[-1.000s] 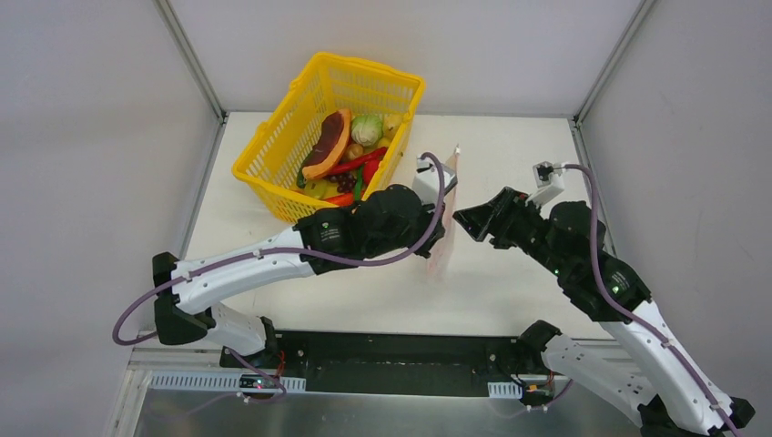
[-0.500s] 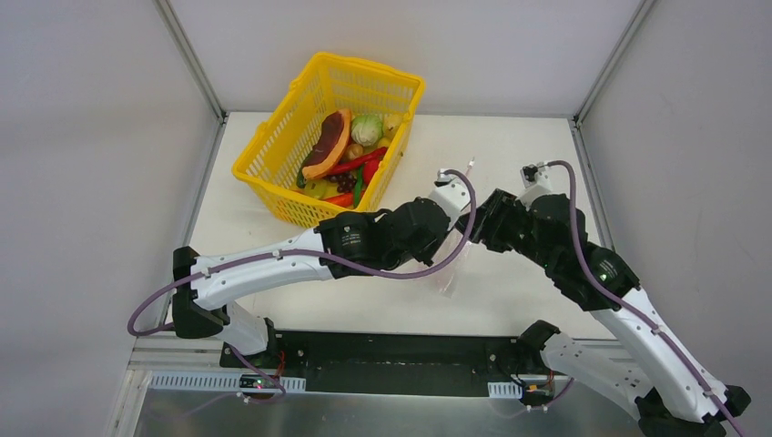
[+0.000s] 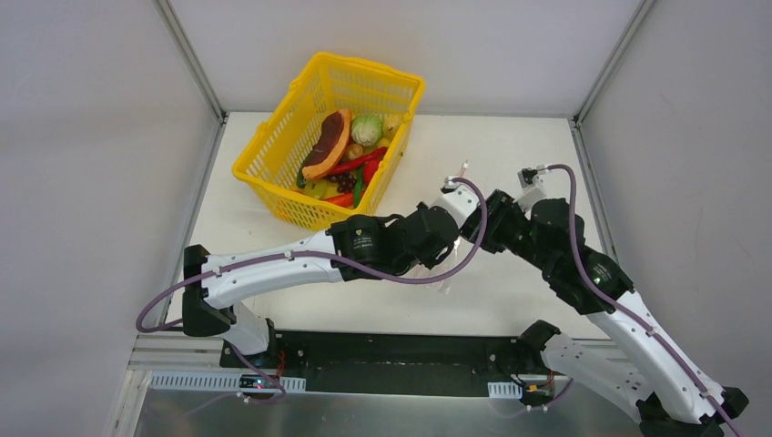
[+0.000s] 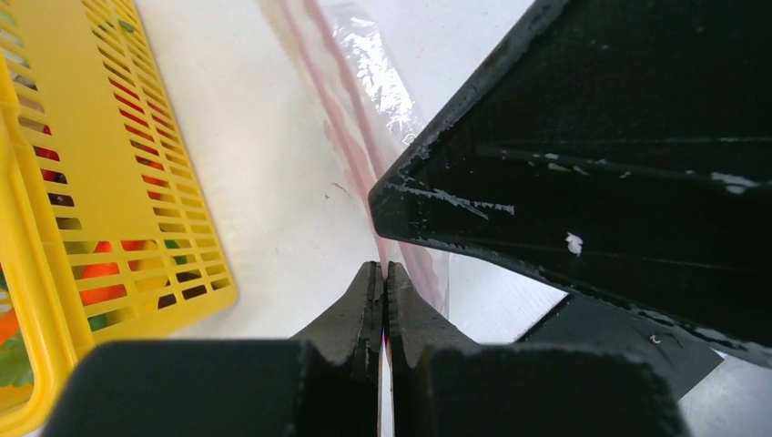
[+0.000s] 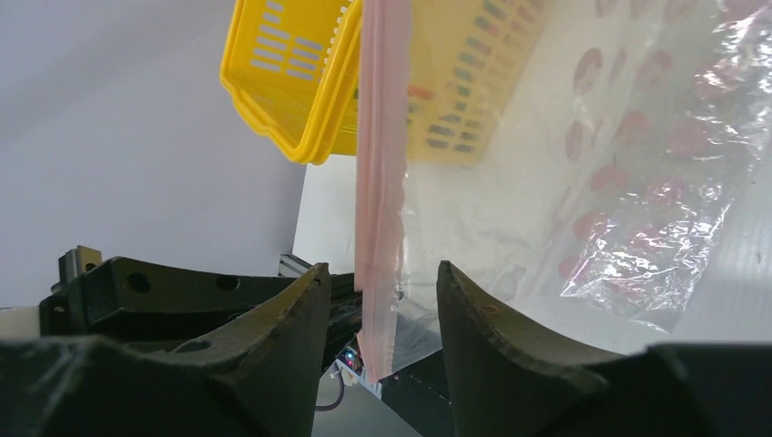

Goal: Place the food in the zip-top bag and seal the zipper
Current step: Open the zipper of the food storage bag.

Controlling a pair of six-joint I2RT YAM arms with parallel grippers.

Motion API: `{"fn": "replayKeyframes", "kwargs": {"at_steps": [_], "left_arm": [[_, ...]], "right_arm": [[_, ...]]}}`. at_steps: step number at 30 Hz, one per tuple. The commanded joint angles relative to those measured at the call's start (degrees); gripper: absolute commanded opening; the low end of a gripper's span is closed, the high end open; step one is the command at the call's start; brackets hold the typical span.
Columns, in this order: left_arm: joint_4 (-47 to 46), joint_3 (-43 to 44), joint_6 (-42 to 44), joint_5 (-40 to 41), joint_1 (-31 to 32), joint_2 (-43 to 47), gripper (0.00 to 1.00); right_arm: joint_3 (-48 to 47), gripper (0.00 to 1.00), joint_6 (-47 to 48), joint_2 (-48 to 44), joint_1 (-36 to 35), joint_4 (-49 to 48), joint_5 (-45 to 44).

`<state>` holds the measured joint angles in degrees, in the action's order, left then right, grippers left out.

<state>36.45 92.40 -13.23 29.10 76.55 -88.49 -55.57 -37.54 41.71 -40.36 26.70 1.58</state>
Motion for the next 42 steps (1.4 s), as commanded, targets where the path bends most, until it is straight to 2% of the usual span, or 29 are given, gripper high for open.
{"fn": "replayKeyframes", "kwargs": {"at_steps": [1,12,19,34,42], "left_arm": [[-0.53,1.03,0.27,2.11,0.43,0.86,0.00],[-0.89,0.21,-0.45,3.51,0.44,1.38,0.00],[-1.29,0.02,-0.65,3.31,0.44,1.51,0.00],[-3.57,-2.84,-0.24,3.02,0.44,3.52,0.00],[-3.11,-2.83,-0.37,2.69,0.45,2.99,0.00]], "right_arm": [[-0.13,0.48,-1.33,0.16,0.18,-3.21,1.23],[0.61,0.39,-0.30,1.01,0.17,-2.20,-0.17],[1.26,0.25,0.22,1.02,0.11,-1.85,-0.61],[1.74,0.26,0.71,2.16,0.19,-1.91,0.79],[1.75,0.33,-0.05,1.50,0.19,-4.95,3.90]]}}
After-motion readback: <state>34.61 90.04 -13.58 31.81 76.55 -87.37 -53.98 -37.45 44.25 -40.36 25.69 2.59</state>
